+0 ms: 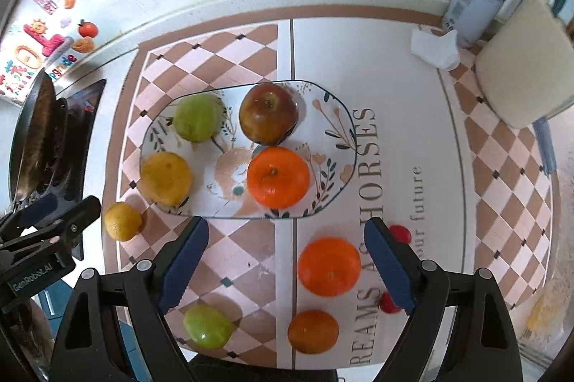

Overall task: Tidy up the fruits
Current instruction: 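Open and lift both tools away from the plate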

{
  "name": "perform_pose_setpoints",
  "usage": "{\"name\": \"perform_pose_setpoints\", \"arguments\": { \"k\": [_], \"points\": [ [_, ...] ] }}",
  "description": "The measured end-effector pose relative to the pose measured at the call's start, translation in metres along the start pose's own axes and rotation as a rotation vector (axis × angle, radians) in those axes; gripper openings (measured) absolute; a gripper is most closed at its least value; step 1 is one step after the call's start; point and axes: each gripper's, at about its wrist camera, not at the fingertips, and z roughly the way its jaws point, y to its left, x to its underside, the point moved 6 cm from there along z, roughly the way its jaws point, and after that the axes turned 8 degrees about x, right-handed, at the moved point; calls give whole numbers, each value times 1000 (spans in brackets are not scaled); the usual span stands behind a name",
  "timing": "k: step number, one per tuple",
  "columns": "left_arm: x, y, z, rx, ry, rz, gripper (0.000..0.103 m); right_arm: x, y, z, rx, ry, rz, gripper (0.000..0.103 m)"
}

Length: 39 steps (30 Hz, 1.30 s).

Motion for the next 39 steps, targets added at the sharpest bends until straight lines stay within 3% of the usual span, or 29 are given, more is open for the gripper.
{"name": "perform_pose_setpoints", "arguments": {
  "k": [13, 23, 34, 38, 39],
  "points": [
    [39, -8, -72, 32, -145, 44, 90, 49, 4, -75, -4, -132, -5, 91],
    [58, -10, -105, 40, -210, 57, 90, 71, 2, -118, -14, -217, 7, 91],
    [67, -12, -114, 47, -232, 51, 90, 78, -2, -130, -30, -245, 36, 91],
    [66, -14, -98, 65, -189, 52, 91, 79, -7, -109, -60, -195, 43, 91],
    [66, -14, -90, 64, -169, 57, 97, 81, -10, -100, -77, -173, 53, 91]
  ]
}}
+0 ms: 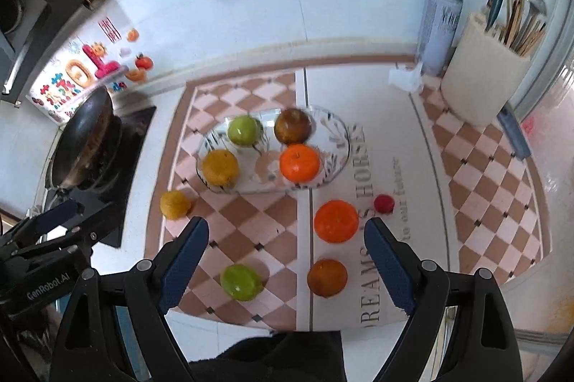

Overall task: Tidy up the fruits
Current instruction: 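Open and lift both tools away from the plate, then grasp another green lime with the left tool while the right tool grasps the brown-orange citrus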

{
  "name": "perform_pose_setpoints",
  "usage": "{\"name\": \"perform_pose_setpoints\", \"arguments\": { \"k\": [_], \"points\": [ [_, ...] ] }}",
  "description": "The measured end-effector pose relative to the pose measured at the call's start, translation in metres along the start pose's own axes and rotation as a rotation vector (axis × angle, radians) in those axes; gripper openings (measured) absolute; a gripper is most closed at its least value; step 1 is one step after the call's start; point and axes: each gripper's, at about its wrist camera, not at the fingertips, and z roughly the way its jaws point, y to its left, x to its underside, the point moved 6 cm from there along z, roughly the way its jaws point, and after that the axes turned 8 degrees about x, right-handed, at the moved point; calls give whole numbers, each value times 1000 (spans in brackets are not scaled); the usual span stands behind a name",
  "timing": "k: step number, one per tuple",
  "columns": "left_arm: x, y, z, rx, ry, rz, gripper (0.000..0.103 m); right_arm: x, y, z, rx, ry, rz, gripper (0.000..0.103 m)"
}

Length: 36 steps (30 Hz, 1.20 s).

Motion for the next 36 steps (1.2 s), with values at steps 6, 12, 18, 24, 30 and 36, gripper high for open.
{"name": "perform_pose_setpoints", "arguments": {
  "k": [6, 12, 18, 24, 30, 36],
  "points": [
    [27, -9, 64, 65, 164, 2, 99, 28, -30, 50, -25, 94, 78, 90],
    [72, -26, 129, 108, 387, -33, 99, 57, -50, 94, -19, 192, 112, 69],
    [95, -40, 162, 113, 500, 29, 99, 71, -60, 119, -38, 256, 143, 69],
    [102, -55, 177, 99, 517, 134, 86, 77, -57, 138, -61, 320, 147, 69],
    [109, -60, 188, 80, 535, 193, 60, 82, -48, 157, -60, 370, 125, 69],
    [91, -38, 194, 49, 504, 125, 60, 88, -41, 181, -68, 424, 121, 69]
  ]
}}
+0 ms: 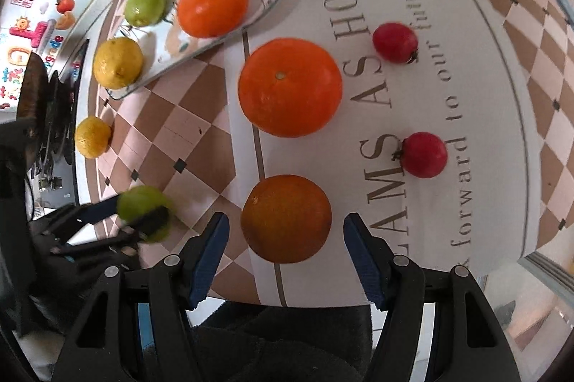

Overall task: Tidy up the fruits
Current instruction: 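Grasp another green lime with the left tool while the right tool grasps the brown-orange citrus, then lower the lime onto the plate with the left tool while the right tool places the brown-orange citrus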

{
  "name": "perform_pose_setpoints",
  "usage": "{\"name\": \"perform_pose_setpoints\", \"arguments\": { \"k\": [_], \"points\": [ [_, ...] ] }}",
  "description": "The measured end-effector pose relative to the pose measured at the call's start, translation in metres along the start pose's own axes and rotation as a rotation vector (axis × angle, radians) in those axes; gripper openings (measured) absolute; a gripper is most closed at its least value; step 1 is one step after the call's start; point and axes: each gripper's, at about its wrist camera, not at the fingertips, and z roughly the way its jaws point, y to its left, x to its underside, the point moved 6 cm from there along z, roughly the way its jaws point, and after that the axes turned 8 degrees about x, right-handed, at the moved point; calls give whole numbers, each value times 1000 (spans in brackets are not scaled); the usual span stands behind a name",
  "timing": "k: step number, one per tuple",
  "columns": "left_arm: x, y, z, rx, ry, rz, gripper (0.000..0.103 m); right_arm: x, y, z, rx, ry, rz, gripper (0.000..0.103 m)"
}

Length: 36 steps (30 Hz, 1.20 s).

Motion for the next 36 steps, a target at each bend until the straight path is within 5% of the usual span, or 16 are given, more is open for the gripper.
{"name": "perform_pose_setpoints", "arguments": {
  "k": [10, 18, 22, 27, 36],
  "points": [
    [-8, 27, -5, 32, -26, -88, 60, -5, 20, 18, -3, 7, -55, 58],
    [-35, 41, -72, 131, -142, -140, 59, -30, 39, -27, -55, -86, -75, 58],
    [-71, 47, -122, 179, -216, -155, 59, -67, 39, -56, -78, -138, -77, 58],
    [-125, 62, -155, 124, -296, -143, 60, -133, 35, -82, -50, -210, -67, 58],
    [-192, 101, -116, 64, -216, -220, 60, -217, 21, -62, 34, -157, -95, 58]
  ]
}}
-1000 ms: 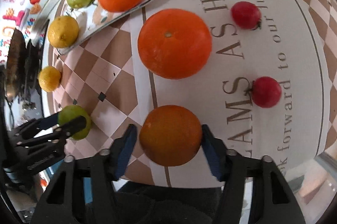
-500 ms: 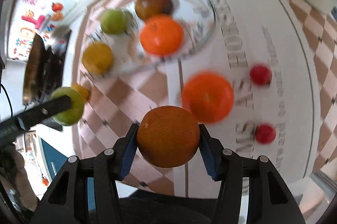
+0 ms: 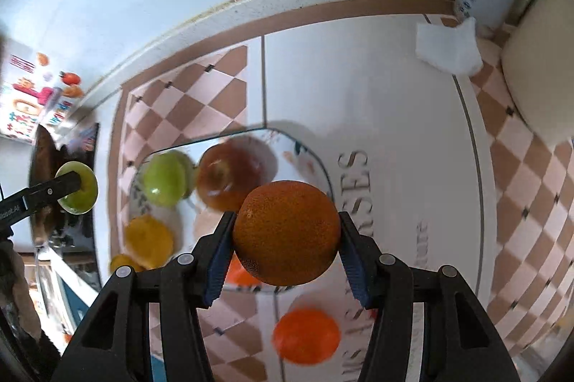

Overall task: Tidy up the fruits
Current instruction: 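Lower the lime onto the plate with the left tool while the right tool places the brown-orange citrus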

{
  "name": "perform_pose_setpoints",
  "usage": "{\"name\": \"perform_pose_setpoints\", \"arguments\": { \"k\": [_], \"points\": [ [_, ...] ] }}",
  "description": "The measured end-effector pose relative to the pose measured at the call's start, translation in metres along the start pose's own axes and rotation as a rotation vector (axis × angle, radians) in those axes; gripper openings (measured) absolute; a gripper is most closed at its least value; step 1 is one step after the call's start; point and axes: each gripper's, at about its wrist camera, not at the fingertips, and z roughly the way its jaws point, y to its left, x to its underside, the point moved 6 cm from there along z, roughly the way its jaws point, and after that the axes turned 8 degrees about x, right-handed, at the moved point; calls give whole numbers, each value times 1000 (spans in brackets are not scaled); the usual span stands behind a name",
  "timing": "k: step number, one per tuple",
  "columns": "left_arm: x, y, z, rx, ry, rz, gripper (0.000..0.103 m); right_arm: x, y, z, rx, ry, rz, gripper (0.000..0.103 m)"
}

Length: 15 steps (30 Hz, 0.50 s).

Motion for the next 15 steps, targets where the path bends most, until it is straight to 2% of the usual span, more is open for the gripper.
{"name": "perform_pose_setpoints", "arguments": {
  "k": [7, 15],
  "points": [
    [1, 18, 53, 9, 155, -72, 60, -5, 4, 35, 21, 74, -35, 58],
    [1, 24, 68, 5, 200, -104, 60, -7, 3, 49, 31, 105, -27, 58]
  ]
}}
